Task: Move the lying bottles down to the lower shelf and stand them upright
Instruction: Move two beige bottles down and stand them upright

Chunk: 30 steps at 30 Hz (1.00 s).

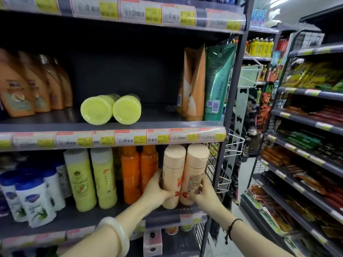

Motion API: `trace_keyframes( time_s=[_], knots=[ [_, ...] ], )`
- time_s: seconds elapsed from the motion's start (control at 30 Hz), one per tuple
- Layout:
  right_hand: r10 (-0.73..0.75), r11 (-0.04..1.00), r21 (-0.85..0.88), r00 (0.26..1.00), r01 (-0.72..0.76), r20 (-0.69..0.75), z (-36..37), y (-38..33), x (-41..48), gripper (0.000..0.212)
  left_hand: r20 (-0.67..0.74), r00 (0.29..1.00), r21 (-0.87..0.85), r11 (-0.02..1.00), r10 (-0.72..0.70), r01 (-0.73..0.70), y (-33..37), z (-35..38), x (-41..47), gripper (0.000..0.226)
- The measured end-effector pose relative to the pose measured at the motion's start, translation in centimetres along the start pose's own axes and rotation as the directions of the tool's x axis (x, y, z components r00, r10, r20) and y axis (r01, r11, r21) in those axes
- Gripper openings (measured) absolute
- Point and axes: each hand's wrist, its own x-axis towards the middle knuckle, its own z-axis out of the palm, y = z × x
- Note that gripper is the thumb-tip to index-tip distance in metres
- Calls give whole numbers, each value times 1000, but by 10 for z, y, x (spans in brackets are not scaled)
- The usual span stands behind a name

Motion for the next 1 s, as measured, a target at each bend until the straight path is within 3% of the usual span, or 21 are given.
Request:
trace_keyframes(
  time_s=[0.23,0.53,0.67,1.0],
  knots=[
    [3,1000,18,1000,-3,-1,-2,6,23,67,-53,997,-19,998,-56,55,-6,13,23,83],
    [47,999,-1,999,-47,7,3,14,42,52,-101,991,-77,994,-86,79,-9,22,38,80],
    [54,998,-11,999,-54,7,5,16,47,56,-154,984,-94,993,-89,75,-12,27,42,80],
    [113,994,3,993,-113,22,4,12,39,56,-161,984,-27,997,-70,66,-15,28,41,75]
  ],
)
